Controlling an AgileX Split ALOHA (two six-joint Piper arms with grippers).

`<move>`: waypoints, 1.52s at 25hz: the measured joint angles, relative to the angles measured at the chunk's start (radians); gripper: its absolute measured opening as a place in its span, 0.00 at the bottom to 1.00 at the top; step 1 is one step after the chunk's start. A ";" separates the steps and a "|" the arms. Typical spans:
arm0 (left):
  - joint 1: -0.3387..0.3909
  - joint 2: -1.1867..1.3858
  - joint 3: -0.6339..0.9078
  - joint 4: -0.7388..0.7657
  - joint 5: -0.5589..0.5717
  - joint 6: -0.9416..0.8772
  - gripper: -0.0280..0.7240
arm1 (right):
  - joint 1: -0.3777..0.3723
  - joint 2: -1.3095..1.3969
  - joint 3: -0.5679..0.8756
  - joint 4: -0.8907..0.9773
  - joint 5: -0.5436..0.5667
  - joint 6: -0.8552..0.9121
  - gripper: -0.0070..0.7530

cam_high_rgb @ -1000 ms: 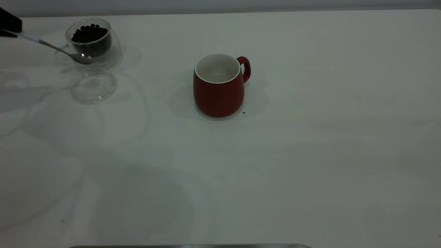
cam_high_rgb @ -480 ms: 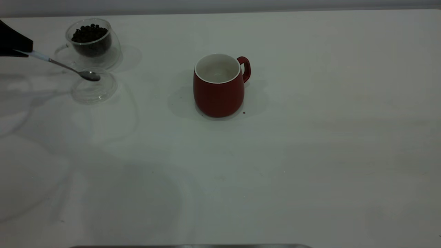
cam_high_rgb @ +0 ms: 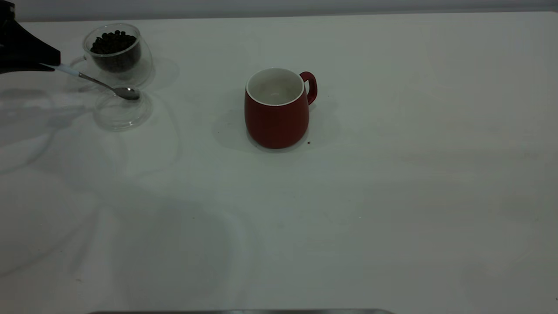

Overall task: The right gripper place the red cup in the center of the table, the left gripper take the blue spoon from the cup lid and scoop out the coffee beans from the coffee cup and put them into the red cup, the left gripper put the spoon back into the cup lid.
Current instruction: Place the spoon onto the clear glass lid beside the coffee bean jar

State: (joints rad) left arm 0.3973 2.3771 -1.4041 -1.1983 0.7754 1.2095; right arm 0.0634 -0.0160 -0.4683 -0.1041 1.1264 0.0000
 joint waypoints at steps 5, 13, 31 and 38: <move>-0.003 0.033 0.000 -0.008 0.012 0.000 0.20 | 0.000 0.000 0.000 0.000 0.000 0.000 0.61; -0.020 0.073 0.000 -0.011 0.045 0.029 0.20 | 0.000 0.000 0.000 0.000 0.000 0.000 0.61; -0.020 0.119 0.000 -0.013 0.015 0.044 0.37 | 0.000 0.000 0.000 0.000 0.000 0.000 0.61; -0.020 0.119 0.000 -0.013 0.008 0.044 0.50 | 0.000 0.000 0.000 0.000 0.000 0.000 0.61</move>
State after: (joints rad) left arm 0.3769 2.4962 -1.4041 -1.2108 0.7830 1.2539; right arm 0.0634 -0.0160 -0.4683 -0.1041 1.1264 0.0000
